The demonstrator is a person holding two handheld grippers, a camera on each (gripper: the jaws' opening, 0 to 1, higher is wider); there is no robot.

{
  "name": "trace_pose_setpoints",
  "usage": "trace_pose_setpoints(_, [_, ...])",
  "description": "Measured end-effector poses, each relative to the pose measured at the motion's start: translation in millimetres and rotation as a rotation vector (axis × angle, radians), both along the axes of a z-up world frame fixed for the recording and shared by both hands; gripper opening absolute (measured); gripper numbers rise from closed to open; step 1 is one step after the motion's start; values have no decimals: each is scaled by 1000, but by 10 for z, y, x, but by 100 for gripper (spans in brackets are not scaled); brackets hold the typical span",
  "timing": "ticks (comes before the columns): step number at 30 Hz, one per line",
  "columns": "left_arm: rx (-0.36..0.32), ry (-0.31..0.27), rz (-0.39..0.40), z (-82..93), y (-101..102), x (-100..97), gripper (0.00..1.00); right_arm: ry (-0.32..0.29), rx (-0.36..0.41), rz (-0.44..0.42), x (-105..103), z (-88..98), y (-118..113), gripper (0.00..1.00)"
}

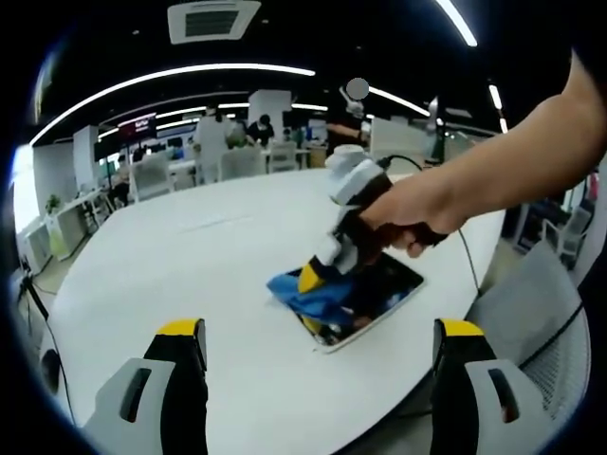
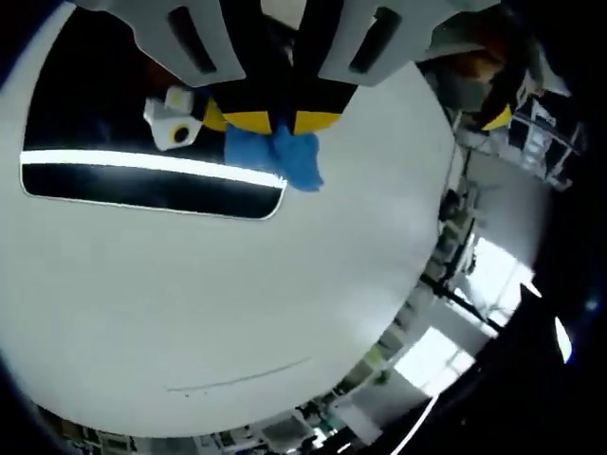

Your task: Wipe the mirror surface with the cleaning cloth until all visible marks leave the cleaned area.

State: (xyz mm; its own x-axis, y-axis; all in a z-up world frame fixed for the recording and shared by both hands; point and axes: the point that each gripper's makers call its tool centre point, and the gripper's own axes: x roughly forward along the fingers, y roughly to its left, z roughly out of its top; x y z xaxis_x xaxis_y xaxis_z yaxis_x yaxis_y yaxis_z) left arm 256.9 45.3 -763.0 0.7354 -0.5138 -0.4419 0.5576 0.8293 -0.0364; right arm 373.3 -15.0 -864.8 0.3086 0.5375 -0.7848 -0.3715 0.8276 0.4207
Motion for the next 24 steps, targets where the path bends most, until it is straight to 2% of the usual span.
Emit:
trace_pose_setpoints(1, [-2,1,1,-1,3,2,99,-23,-16,28,-10,8,7,3])
trace_pose_setpoints(2, [-5,-3,1,5,4,4,99,-76,-42,103,-30,32,28,4])
trace_pose_setpoints(5, [-3,-13,1,9,12,10,99,-172,-112,229,-90,45,44,7])
trace_pose_setpoints(7, [-6,-12,4,14,16,12,99,-227,-139,263,-107,81,27,8])
trace_pose_setpoints(8, [-7,-10,3,15,10,8,99,-236,-148,255,-75,63,10,8])
trace_pose_setpoints(11, [-3,-11,-1,17,0,1,99,-231,-138,251,-62,26,7,8])
trace_pose_setpoints(15, [-5,-13,-1,21,0,3,99,-270,-168,257,24,-26,-29,9])
trace_pose_setpoints(17, [2,-20,0,22,4,6,99,-277,-184,249,27,-16,-53,3])
trace_pose_setpoints(20, [8,-25,2,30,3,6,99,-186,-131,132,62,-38,-68,1])
trace_pose_setpoints(24, [12,-22,-1,22,-2,2,99,-186,-151,140,164,-104,-79,1])
